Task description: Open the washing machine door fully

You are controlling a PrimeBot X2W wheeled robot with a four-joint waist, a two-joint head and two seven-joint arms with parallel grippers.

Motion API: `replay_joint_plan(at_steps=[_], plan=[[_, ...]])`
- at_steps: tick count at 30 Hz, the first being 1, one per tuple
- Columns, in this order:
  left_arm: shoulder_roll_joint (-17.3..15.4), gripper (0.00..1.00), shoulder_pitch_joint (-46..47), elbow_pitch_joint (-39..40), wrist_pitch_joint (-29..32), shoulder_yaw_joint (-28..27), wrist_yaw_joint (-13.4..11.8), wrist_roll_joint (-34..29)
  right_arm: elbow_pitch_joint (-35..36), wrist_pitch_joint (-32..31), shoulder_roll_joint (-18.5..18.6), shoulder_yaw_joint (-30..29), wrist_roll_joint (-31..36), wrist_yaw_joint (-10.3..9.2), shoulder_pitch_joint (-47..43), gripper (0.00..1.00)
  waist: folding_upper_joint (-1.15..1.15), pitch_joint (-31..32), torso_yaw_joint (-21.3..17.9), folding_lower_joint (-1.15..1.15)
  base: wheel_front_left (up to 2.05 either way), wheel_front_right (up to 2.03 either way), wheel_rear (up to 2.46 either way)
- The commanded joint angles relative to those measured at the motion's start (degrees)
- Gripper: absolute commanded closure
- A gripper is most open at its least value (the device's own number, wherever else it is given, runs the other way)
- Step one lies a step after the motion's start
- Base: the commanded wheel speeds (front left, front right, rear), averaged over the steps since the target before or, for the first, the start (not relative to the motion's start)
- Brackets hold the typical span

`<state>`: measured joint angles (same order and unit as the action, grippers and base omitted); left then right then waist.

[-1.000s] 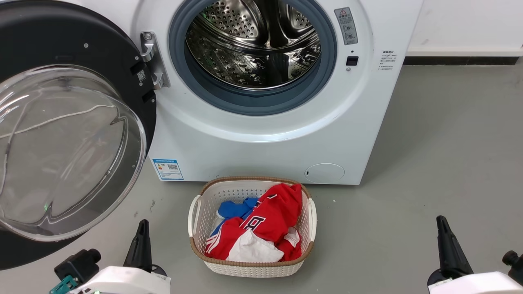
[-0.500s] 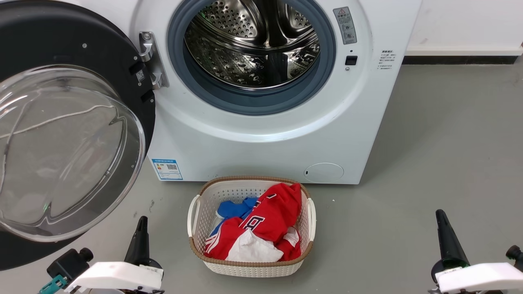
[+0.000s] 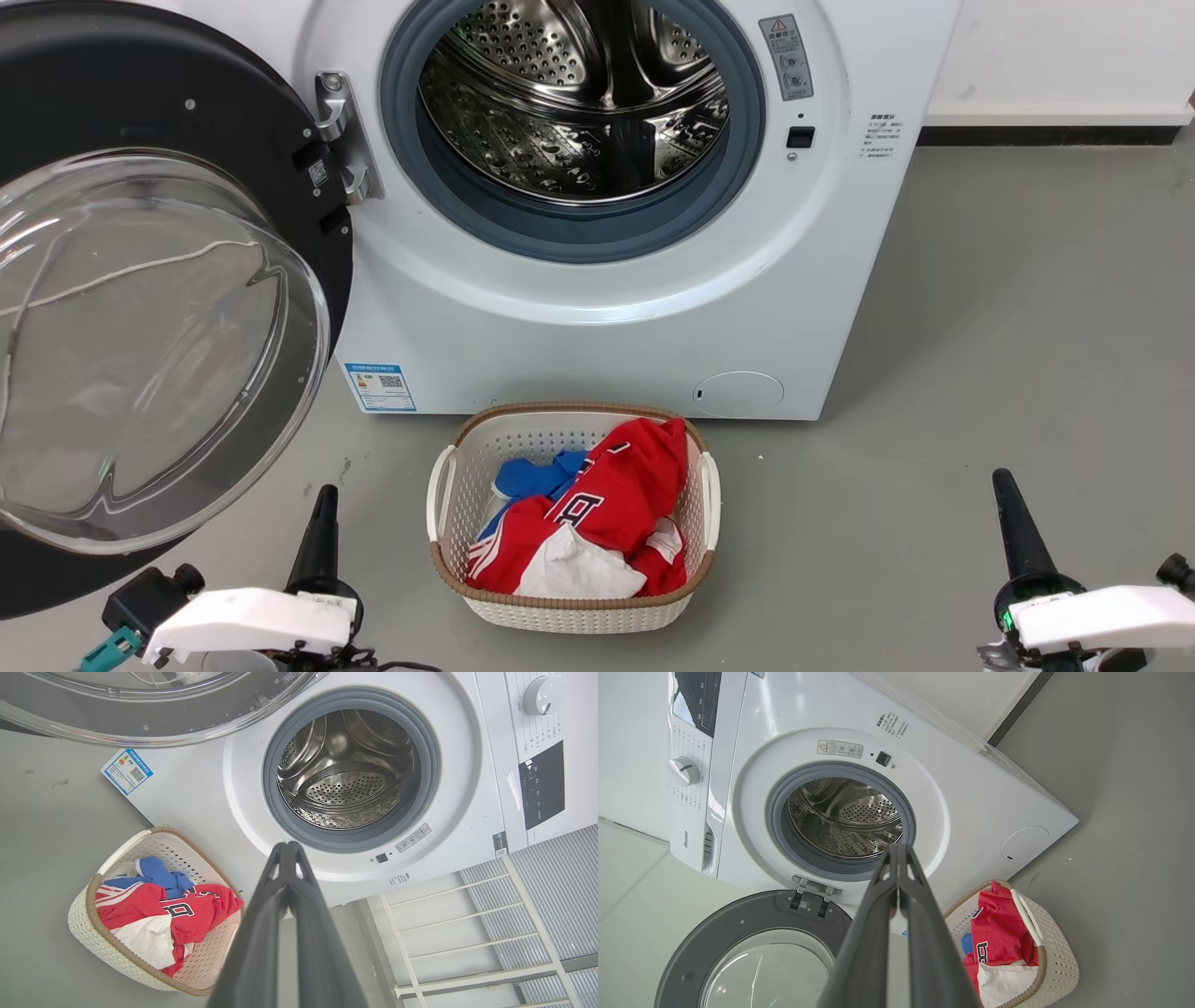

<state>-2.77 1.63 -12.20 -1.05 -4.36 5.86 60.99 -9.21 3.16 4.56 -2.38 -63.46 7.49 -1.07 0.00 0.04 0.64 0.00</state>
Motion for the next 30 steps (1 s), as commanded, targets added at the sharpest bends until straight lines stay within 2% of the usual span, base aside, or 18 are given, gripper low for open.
replay_joint_plan(at_steps=[1, 30], plan=[[-0.1, 1.0, 1.6, 0.4, 0.5, -0.3, 0.3, 1.5, 0.2, -0.3, 0.5, -0.2, -1.7, 0.01, 1.7, 1.0, 0.0, 0.0, 0.0, 0.0, 0.0, 0.0, 0.0], [-0.1, 1.0, 3.5, -0.9, 4.4, -1.4, 1.1, 17.9, -2.5, -4.4, 0.3, -1.0, -17.7, 0.0, 4.9, 1.0, 0.0, -0.1, -0.3, 0.0, 0.0, 0.0, 0.0]])
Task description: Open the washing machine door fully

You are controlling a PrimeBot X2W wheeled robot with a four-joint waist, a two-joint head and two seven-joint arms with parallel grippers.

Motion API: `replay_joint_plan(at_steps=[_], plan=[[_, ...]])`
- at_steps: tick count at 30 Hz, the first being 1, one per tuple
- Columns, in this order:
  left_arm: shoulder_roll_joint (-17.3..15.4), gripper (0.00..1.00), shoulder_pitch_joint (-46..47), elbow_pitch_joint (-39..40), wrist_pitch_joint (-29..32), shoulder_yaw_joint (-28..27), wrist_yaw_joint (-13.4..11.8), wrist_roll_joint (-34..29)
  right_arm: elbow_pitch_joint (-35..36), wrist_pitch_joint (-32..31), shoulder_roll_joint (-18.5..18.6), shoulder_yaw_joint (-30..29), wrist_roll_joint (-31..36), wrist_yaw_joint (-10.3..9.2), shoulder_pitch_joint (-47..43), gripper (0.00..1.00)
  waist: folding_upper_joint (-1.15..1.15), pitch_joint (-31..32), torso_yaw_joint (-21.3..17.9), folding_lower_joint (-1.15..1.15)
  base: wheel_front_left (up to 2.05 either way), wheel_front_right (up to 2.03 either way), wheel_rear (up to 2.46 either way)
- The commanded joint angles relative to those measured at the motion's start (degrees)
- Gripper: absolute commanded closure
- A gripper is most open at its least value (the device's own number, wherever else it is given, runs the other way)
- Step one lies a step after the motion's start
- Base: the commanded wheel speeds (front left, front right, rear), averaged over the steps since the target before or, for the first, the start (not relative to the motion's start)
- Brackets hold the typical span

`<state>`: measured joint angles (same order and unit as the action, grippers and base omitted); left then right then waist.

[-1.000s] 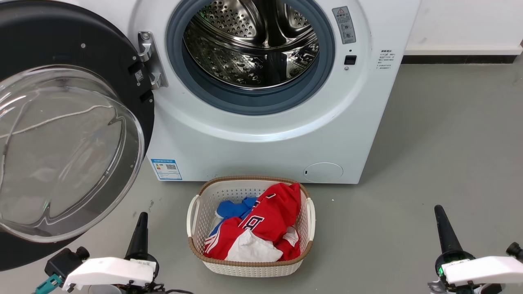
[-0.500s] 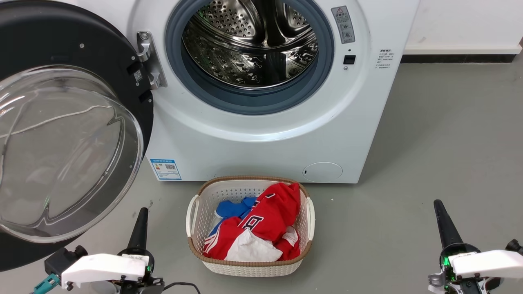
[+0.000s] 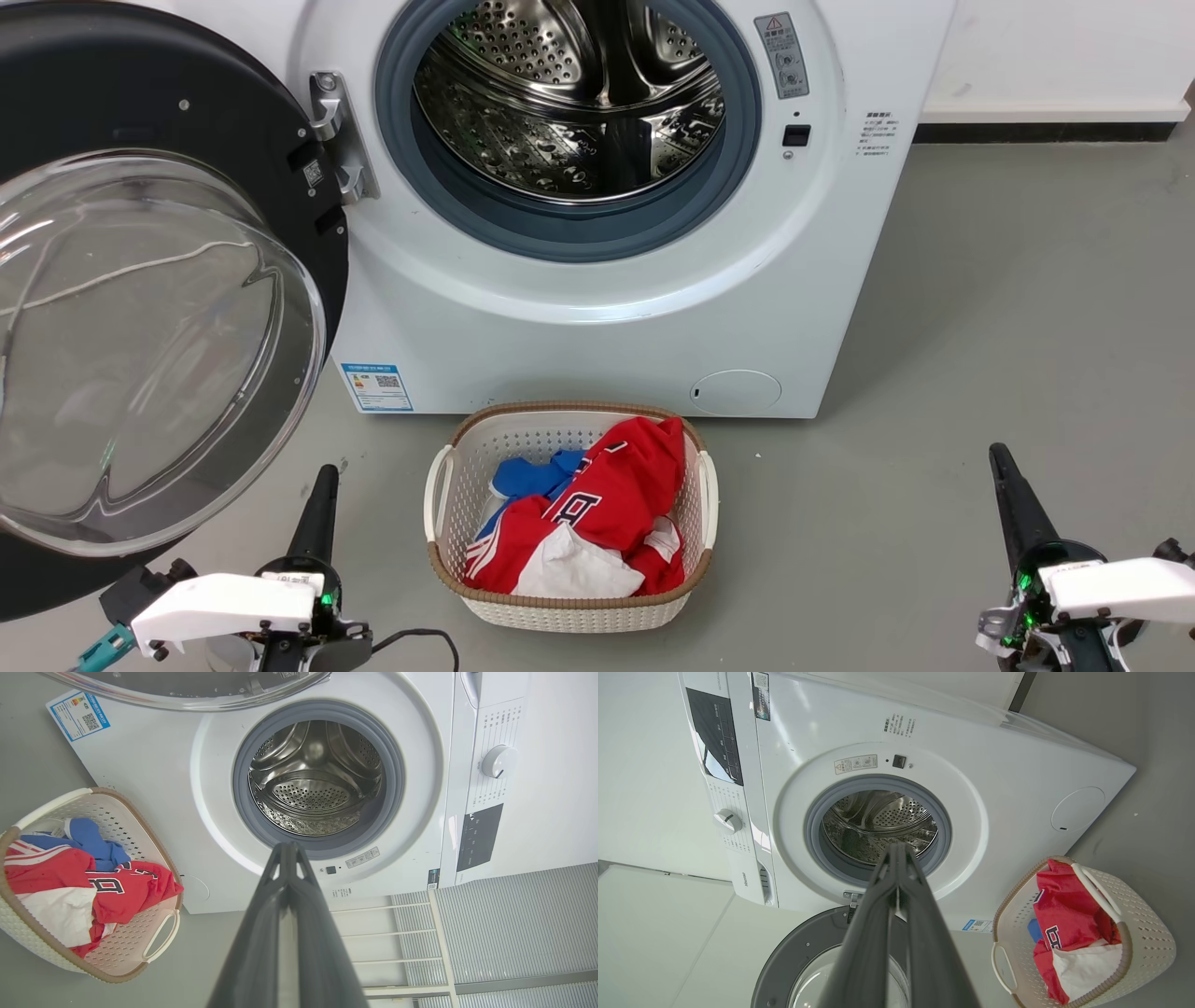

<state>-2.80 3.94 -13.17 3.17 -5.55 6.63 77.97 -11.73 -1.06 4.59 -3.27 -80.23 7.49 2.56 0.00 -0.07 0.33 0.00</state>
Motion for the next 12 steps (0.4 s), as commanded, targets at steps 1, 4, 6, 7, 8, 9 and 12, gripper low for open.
replay_joint_plan(at_steps=[1, 4, 6, 7, 8, 9, 12], plan=[[-0.1, 1.0, 1.3, 0.1, 0.4, -0.2, 0.4, 1.4, -0.1, -0.4, 0.2, -0.2, -1.5, 0.0, 1.3, 1.0, 0.0, 0.0, 0.0, 0.0, 0.0, 0.0, 0.0], [-0.1, 1.0, 1.4, 0.0, 0.7, -0.3, 0.5, 2.8, -0.4, -0.7, 0.2, -0.3, -2.8, 0.0, 1.6, 1.0, 0.0, 0.0, 0.0, 0.0, 0.0, 0.0, 0.0], [-0.1, 1.0, 1.5, -0.1, 0.9, -0.4, 0.5, 3.8, -0.5, -1.0, 0.2, -0.3, -3.8, 0.0, 1.8, 1.0, 0.0, 0.0, -0.1, 0.0, 0.0, 0.0, 0.0], [-0.1, 1.0, 1.5, -0.2, 1.1, -0.4, 0.5, 4.3, -0.6, -1.1, 0.2, -0.4, -4.2, 0.0, 1.9, 1.0, 0.0, 0.0, -0.1, 0.0, 0.0, 0.0, 0.0], [-0.1, 1.0, 1.6, -0.2, 1.2, -0.4, 0.5, 4.8, -0.7, -1.2, 0.2, -0.4, -4.7, 0.0, 2.0, 1.0, 0.0, 0.0, -0.1, 0.0, 0.0, 0.0, 0.0], [-0.1, 1.0, 1.6, -0.2, 1.3, -0.5, 0.5, 5.2, -0.7, -1.4, 0.1, -0.5, -5.2, 0.0, 2.1, 1.0, 0.0, 0.0, -0.1, 0.0, 0.0, 0.0, 0.0], [-0.1, 1.0, 1.8, -0.4, 1.6, -0.6, 0.6, 6.6, -1.0, -1.7, 0.1, -0.5, -6.4, 0.0, 2.5, 1.0, 0.0, 0.0, -0.1, 0.0, 0.0, 0.0, 0.0]])
